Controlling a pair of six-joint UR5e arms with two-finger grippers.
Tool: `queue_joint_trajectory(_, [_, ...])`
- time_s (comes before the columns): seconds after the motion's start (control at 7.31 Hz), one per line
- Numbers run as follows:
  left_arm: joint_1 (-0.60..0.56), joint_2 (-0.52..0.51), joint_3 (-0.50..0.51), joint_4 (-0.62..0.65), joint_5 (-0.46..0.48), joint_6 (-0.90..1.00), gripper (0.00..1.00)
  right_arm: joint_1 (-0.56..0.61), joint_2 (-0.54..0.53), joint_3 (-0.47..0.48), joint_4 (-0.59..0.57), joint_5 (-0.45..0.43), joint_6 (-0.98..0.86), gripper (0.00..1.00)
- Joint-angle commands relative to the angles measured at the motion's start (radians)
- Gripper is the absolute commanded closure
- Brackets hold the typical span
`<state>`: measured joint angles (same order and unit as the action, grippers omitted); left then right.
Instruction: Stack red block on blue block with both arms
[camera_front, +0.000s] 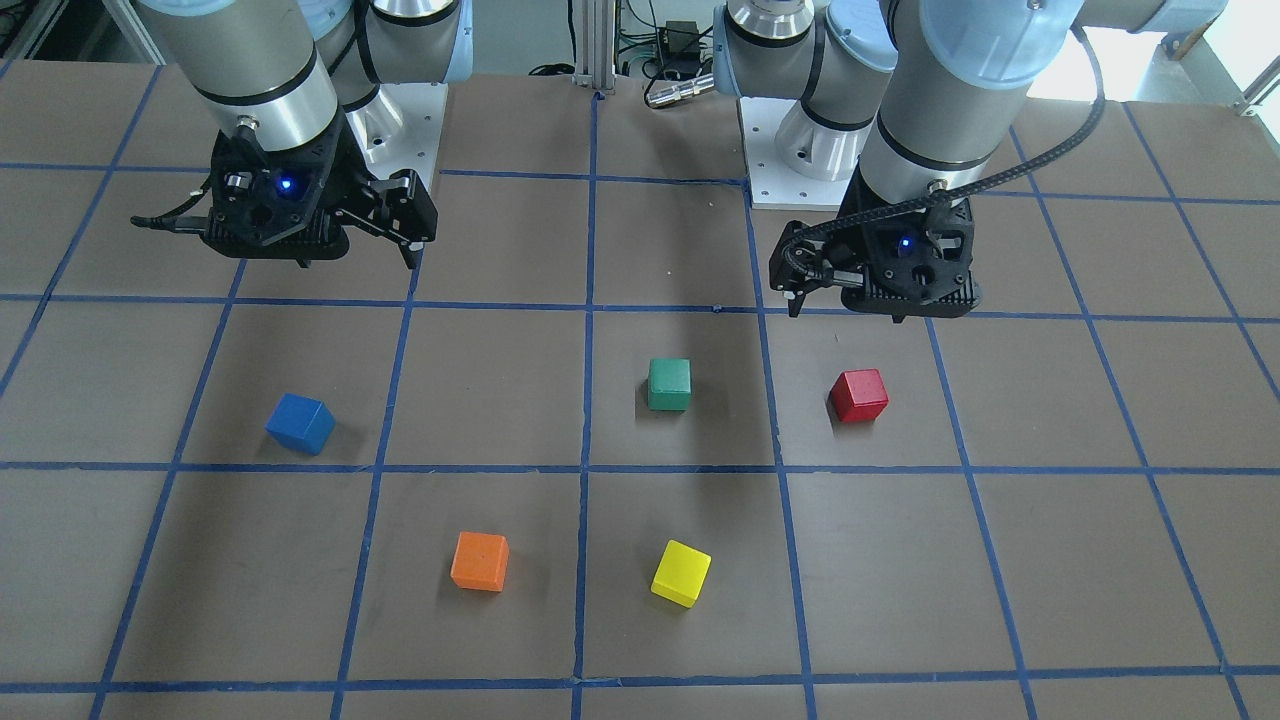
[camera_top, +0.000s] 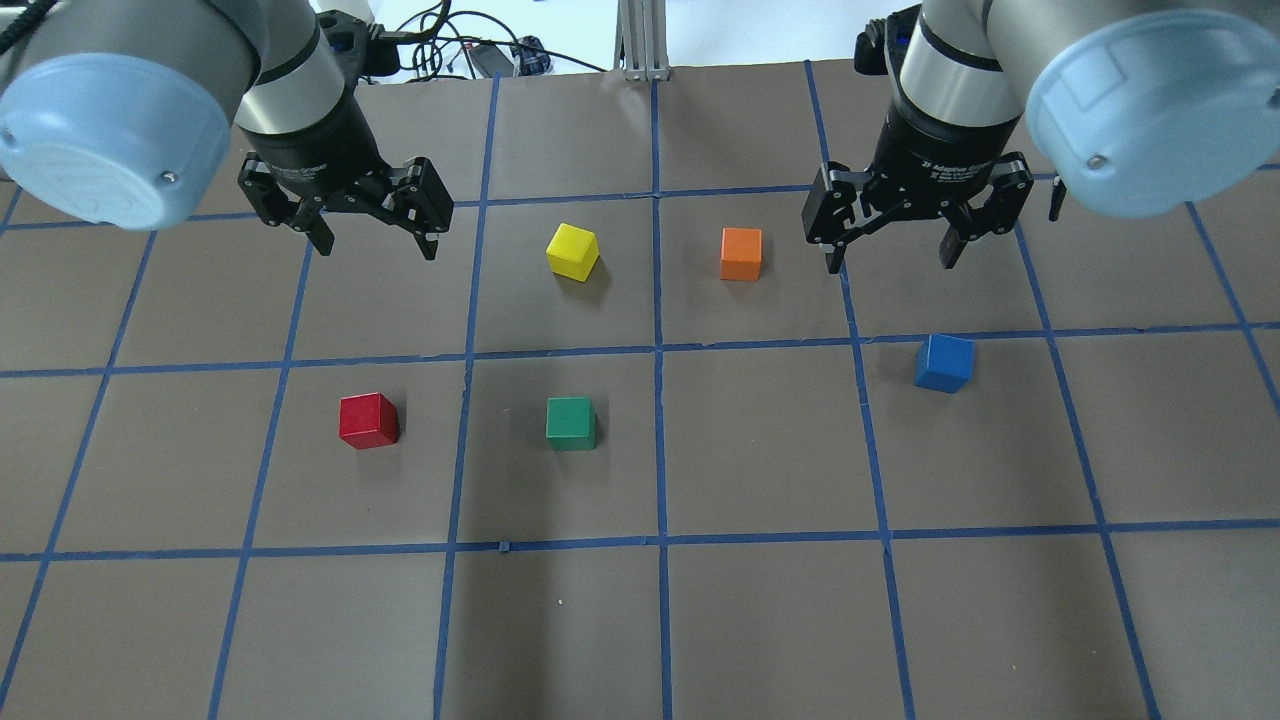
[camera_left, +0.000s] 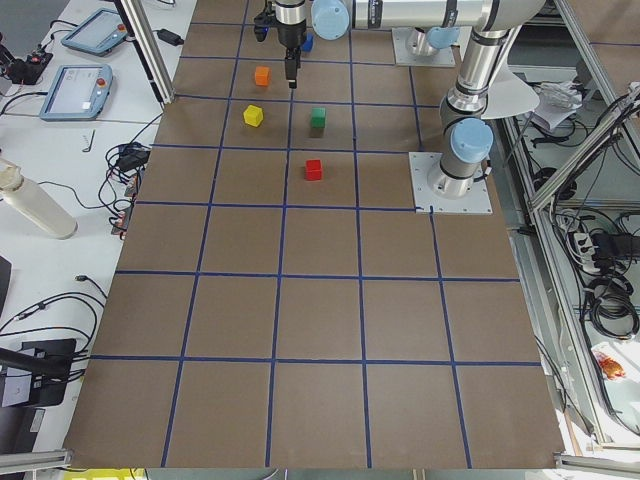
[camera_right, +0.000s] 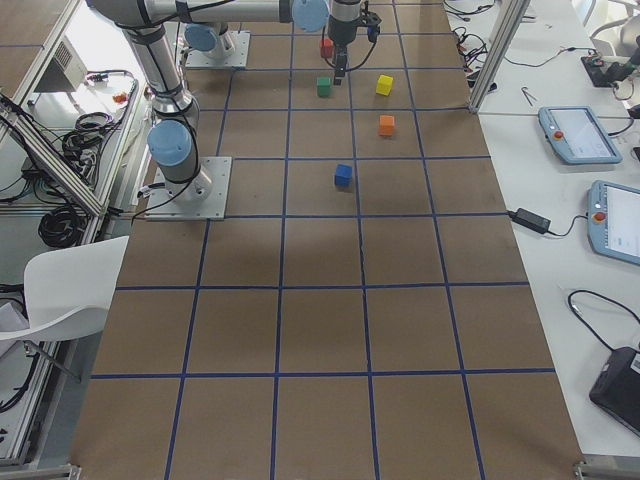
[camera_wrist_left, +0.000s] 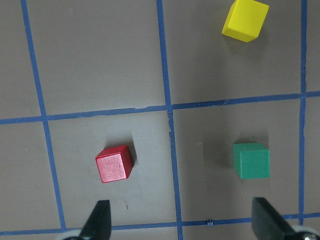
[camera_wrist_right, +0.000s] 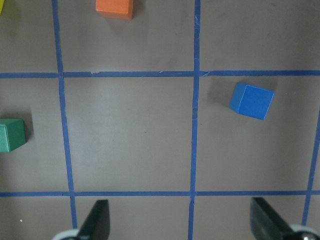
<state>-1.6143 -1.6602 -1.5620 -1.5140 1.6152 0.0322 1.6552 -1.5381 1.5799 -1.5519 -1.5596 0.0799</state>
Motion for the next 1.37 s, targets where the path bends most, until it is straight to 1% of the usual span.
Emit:
queue_joint_trajectory(0.0, [-0.001,0.0,0.0,0.0,0.002,0.0,0.0,0.0,-0.004,0.0,0.001,0.003,0.0,0.0])
queue_joint_trajectory(1.23, [-0.009,0.002,-0.013,0.002,-0.002,0.0,0.0,0.0,0.003,0.0,-0.002,0.001,0.0,0.0])
